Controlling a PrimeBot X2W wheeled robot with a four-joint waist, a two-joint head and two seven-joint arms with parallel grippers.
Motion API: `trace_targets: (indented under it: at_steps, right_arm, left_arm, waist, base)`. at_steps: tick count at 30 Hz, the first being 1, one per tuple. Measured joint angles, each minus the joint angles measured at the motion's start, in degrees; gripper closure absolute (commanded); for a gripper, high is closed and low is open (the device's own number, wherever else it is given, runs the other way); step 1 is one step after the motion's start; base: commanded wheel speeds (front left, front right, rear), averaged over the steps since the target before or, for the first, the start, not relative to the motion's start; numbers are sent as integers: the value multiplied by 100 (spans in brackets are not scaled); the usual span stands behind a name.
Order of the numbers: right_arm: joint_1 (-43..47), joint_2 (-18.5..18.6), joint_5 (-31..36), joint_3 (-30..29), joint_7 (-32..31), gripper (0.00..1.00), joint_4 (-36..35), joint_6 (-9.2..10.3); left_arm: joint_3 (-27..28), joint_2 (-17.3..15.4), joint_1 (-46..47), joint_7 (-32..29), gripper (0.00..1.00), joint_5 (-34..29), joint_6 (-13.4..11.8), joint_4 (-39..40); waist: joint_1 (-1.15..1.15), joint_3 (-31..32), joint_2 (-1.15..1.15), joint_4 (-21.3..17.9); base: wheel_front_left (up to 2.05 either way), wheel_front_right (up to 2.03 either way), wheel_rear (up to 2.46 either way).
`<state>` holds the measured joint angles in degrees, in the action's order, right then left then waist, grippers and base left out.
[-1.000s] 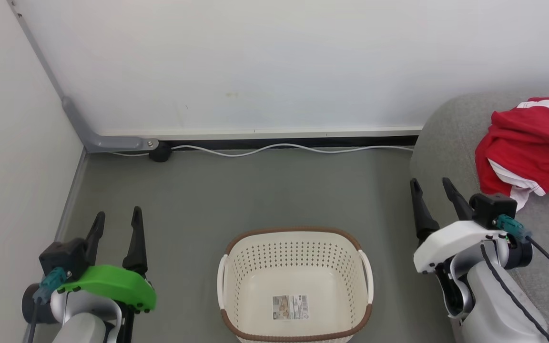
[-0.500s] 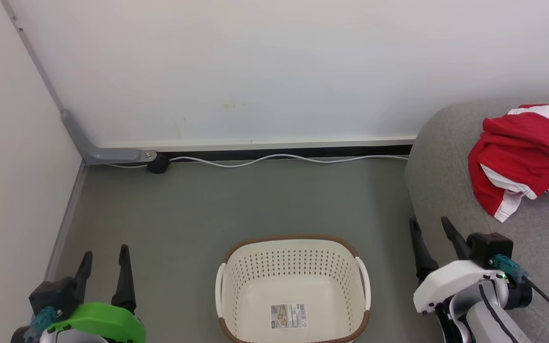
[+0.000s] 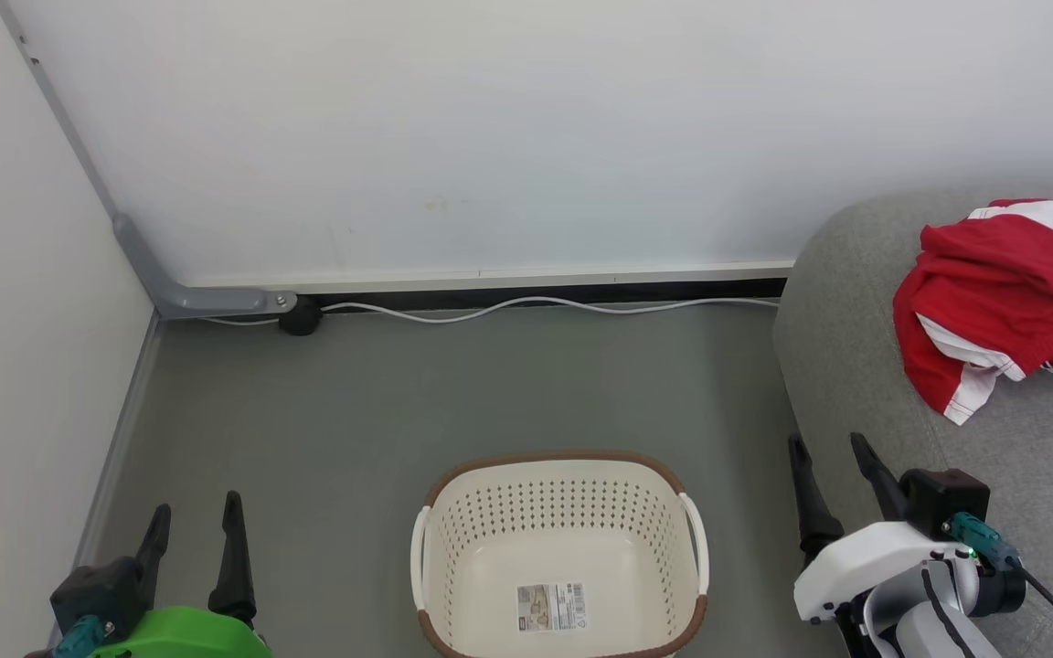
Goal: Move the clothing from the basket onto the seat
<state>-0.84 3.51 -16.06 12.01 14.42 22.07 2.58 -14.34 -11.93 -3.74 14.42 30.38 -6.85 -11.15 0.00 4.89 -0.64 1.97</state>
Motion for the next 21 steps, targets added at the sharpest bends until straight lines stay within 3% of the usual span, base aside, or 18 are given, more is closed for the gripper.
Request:
trace_targets:
  at_steps: [21]
  right_arm:
    - [185, -1, -1, 1, -82, 0, -425, 100]
  left_arm:
    - [104, 30, -119, 0, 0, -244, 0, 188]
  waist:
    - [0, -88, 0, 35]
  base:
    - [0, 0, 0]
